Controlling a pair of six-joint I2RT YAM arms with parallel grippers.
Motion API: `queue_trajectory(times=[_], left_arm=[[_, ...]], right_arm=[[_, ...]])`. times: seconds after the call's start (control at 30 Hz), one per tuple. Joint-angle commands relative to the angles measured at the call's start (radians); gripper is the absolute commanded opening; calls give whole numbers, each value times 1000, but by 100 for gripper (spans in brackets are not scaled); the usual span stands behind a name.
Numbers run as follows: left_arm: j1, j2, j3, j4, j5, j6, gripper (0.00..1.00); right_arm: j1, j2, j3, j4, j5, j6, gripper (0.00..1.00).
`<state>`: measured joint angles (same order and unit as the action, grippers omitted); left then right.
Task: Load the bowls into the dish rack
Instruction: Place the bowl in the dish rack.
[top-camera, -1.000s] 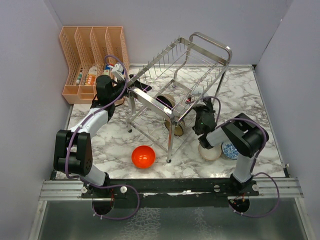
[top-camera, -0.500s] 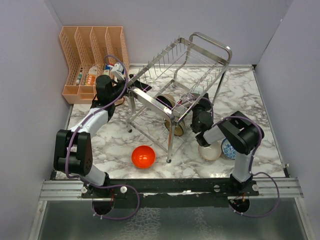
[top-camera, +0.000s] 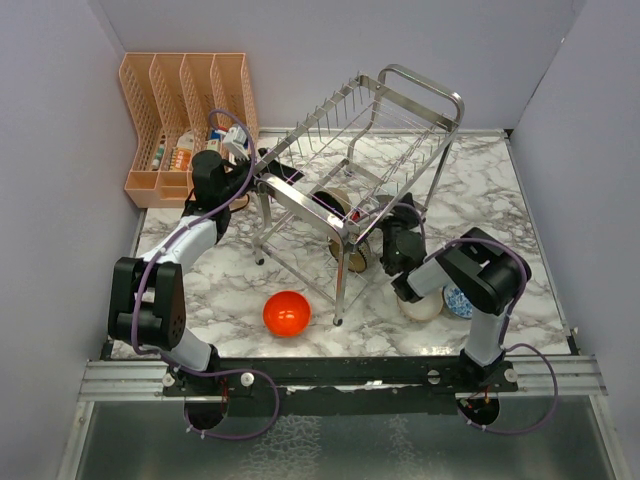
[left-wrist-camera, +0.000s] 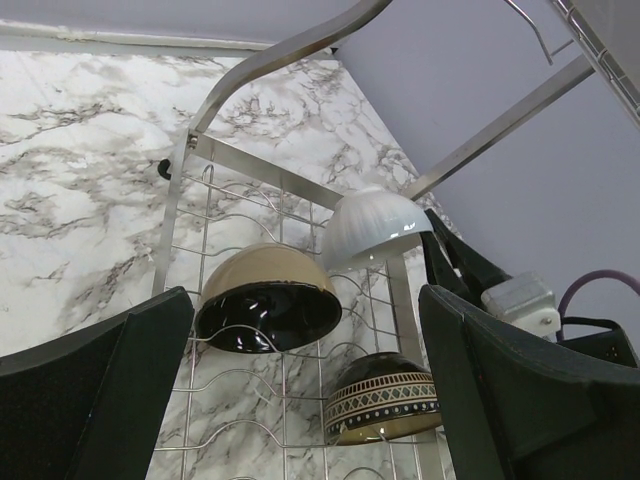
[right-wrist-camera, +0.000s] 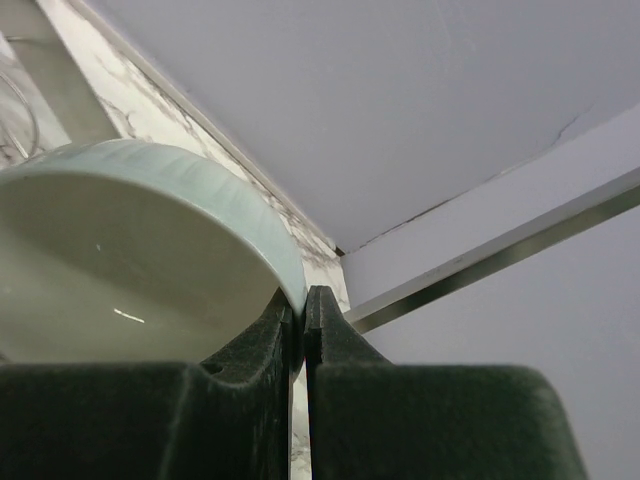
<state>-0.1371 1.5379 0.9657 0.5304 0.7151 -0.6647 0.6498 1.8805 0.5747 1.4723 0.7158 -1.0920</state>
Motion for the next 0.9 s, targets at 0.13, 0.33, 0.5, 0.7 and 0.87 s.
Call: queue_trajectory(times=[0.13, 0.33, 0.5, 0.7, 0.87], left_arm=[[9, 9, -27, 94, 41, -35, 99], [11, 18, -32, 132, 55, -60, 99], [13, 16, -32, 139, 55, -67, 99], [14, 18, -28, 141, 55, -71, 99], [15, 20, -28, 141, 55, -73, 99]], right_arm=[[56, 35, -33, 306, 98, -47, 8], [56, 16, -60, 306, 139, -13, 9], [59, -2, -61, 306, 182, 2, 29], [59, -74, -87, 280, 213, 76, 49], [59, -160, -106, 130, 220, 196, 52]])
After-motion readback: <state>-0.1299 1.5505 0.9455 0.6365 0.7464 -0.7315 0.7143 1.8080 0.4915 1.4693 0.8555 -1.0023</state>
